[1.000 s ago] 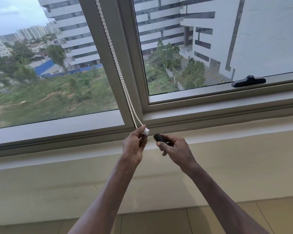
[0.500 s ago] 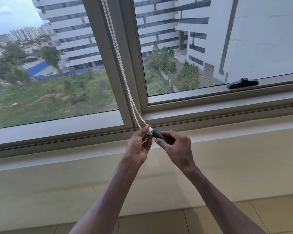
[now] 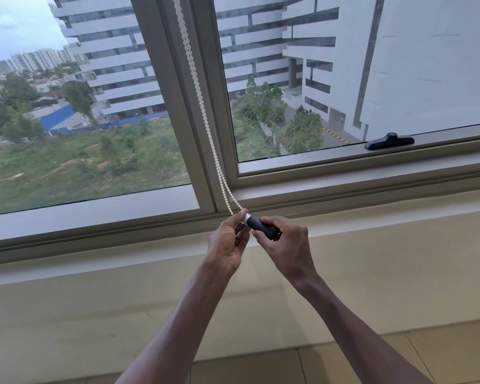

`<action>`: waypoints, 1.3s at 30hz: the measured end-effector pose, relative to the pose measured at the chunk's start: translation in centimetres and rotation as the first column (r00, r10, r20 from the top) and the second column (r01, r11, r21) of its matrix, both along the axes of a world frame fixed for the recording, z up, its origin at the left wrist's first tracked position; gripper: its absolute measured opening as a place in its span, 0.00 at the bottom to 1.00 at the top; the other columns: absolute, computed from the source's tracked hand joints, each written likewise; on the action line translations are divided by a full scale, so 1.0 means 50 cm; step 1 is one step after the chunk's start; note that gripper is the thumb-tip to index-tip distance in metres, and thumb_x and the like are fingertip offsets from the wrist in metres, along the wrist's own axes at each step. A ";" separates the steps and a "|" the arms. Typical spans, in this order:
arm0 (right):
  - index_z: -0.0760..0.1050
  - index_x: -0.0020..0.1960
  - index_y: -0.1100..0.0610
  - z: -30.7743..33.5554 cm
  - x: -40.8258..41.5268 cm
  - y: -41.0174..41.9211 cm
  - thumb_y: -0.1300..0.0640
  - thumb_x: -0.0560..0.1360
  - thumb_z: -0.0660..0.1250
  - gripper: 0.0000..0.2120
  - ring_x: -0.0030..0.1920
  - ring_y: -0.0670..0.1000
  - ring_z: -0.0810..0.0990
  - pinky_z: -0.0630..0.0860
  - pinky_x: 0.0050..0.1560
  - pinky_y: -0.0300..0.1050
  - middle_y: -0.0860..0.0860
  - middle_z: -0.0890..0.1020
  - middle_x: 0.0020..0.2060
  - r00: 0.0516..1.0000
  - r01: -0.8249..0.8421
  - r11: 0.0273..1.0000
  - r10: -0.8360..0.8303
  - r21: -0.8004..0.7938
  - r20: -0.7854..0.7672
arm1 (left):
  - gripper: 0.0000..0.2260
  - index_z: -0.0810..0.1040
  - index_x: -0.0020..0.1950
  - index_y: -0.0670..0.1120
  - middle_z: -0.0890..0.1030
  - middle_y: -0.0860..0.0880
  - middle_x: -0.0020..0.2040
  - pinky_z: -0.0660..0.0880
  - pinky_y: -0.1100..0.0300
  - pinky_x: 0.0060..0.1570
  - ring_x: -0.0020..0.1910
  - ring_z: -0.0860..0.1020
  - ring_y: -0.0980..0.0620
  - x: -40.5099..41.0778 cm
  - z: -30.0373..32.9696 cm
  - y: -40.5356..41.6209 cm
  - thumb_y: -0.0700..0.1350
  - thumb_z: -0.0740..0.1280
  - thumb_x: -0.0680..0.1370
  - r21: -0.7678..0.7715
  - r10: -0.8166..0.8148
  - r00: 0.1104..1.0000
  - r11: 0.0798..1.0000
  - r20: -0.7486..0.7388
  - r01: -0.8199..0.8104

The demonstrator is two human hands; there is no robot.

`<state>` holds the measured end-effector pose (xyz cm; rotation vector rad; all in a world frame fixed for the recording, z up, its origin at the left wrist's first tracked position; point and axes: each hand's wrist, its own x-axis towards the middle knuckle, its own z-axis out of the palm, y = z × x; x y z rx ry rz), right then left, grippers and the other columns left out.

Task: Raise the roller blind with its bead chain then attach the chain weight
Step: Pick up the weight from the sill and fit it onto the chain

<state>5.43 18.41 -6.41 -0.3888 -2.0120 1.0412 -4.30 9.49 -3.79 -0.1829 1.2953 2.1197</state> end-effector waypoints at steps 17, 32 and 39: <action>0.83 0.49 0.53 0.003 0.005 -0.007 0.58 0.69 0.75 0.09 0.37 0.41 0.78 0.72 0.39 0.31 0.44 0.84 0.38 0.999 0.039 0.999 -0.039 0.023 0.009 | 0.11 0.81 0.48 0.41 0.82 0.47 0.38 0.77 0.65 0.33 0.31 0.79 0.56 0.004 0.007 -0.002 0.41 0.78 0.69 0.018 0.006 1.000 1.000 0.009 -0.006; 0.83 0.49 0.55 0.007 0.003 -0.011 0.59 0.69 0.75 0.08 0.37 0.44 0.78 0.77 0.40 0.42 0.46 0.84 0.39 0.998 0.056 0.995 -0.057 0.082 0.013 | 0.11 0.82 0.48 0.41 0.84 0.48 0.37 0.77 0.65 0.32 0.31 0.81 0.56 0.003 0.002 -0.002 0.41 0.77 0.70 0.005 -0.010 1.000 1.000 0.017 0.010; 0.83 0.48 0.54 0.003 0.002 -0.005 0.60 0.68 0.76 0.09 0.37 0.45 0.79 0.77 0.40 0.44 0.45 0.84 0.39 0.998 0.065 0.993 -0.066 0.097 0.004 | 0.10 0.83 0.48 0.41 0.83 0.47 0.39 0.78 0.64 0.34 0.33 0.82 0.56 -0.001 -0.005 -0.010 0.42 0.77 0.70 -0.009 -0.069 0.996 0.998 -0.053 0.068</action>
